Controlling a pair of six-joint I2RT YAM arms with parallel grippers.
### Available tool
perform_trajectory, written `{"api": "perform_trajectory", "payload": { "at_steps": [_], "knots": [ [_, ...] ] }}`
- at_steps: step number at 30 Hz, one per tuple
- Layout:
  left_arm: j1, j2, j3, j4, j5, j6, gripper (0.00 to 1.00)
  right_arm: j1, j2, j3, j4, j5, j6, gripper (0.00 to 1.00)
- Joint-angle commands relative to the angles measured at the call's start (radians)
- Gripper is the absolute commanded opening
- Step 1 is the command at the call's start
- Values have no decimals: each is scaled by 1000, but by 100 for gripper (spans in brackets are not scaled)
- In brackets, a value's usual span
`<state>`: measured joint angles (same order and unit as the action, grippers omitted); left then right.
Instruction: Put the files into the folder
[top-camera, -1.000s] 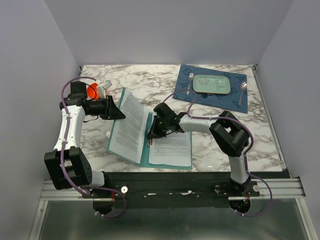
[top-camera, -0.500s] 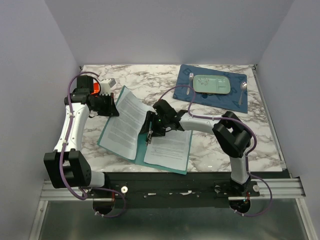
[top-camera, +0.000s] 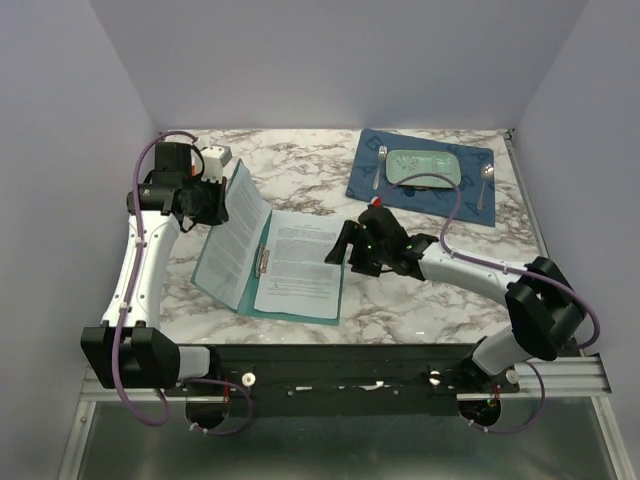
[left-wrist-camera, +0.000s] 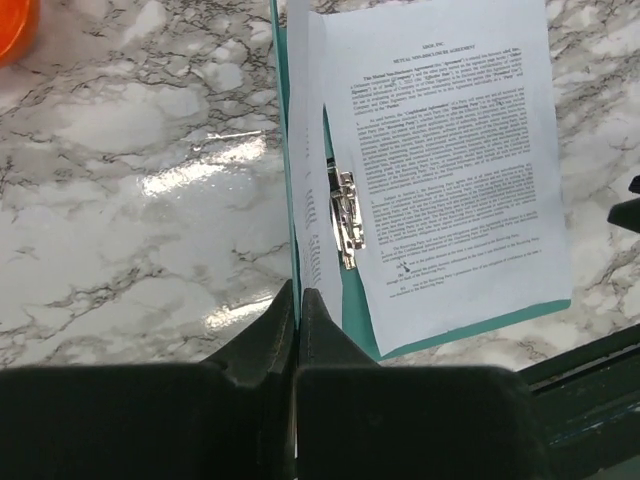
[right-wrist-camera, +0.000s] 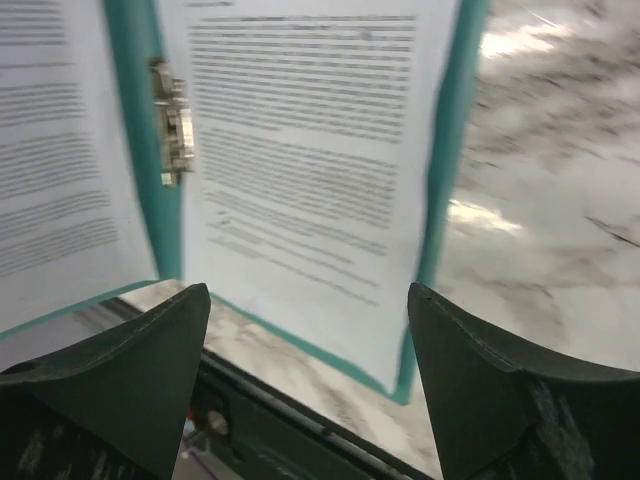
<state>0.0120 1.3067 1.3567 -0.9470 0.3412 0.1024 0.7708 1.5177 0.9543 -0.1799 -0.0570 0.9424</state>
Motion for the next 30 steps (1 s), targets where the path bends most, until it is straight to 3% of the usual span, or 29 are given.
{"api": "perform_trajectory", "payload": {
  "at_steps": [1,11,13,15,17,22,30],
  "knots": [
    [-73,-17,-27,-21,-11,-47,11,-7,30,-89,-66,74,25,85],
    [-161,26,-11,-29,69,-142,29,-15,104,-124,3,26,47,70],
    [-176,38,-8,-30,108,-164,37,-15,116,-130,16,3,62,67],
    [-202,49,-11,-29,179,-190,51,-15,131,-141,42,-7,78,66],
    [-225,63,-22,-19,215,-204,57,-15,142,-149,66,-21,90,66],
    [-265,106,-18,-9,415,-194,99,-15,173,-172,115,-41,131,64],
    [-333,92,53,16,628,-187,99,-18,154,-206,111,-26,130,64]
  ]
}}
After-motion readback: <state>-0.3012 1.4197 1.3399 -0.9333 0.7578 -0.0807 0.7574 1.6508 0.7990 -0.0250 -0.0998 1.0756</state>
